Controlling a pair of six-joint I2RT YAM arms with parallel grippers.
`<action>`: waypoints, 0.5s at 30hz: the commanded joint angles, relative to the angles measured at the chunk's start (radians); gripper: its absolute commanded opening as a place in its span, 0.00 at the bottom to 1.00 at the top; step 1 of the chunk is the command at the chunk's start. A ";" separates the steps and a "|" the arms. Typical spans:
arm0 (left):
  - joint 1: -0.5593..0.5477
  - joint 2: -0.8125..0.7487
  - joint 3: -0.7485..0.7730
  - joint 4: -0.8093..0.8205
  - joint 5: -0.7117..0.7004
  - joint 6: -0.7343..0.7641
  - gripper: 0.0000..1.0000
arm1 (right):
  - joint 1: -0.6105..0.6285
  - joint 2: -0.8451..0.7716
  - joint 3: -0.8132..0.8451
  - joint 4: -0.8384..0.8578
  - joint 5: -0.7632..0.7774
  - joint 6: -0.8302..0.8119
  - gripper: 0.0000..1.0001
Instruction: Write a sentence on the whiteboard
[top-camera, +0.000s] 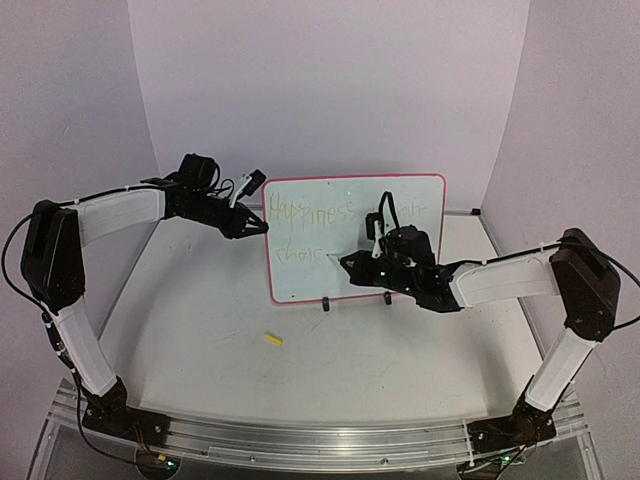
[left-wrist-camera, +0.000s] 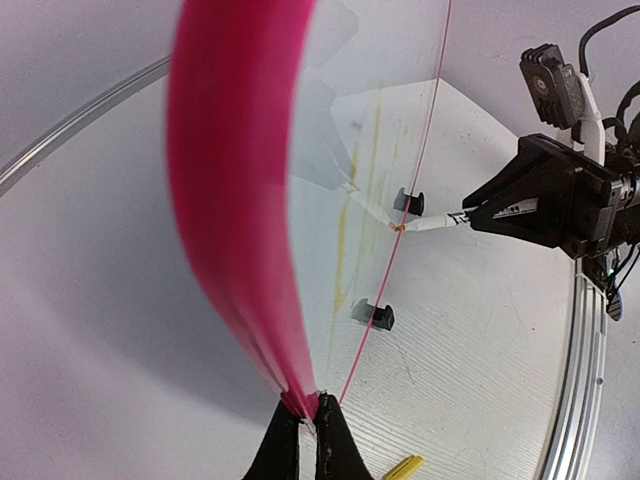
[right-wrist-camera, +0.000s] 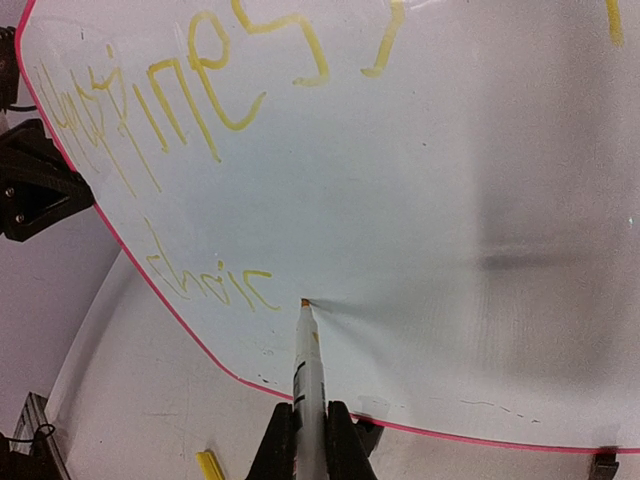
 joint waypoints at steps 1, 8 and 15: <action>-0.014 -0.043 0.009 0.010 0.015 0.029 0.00 | -0.009 -0.042 0.002 -0.009 0.077 0.000 0.00; -0.013 -0.047 0.009 0.009 0.014 0.028 0.00 | -0.014 -0.062 0.014 -0.012 0.078 -0.006 0.00; -0.014 -0.049 0.009 0.010 0.014 0.029 0.00 | -0.019 -0.051 0.042 0.000 0.052 -0.016 0.00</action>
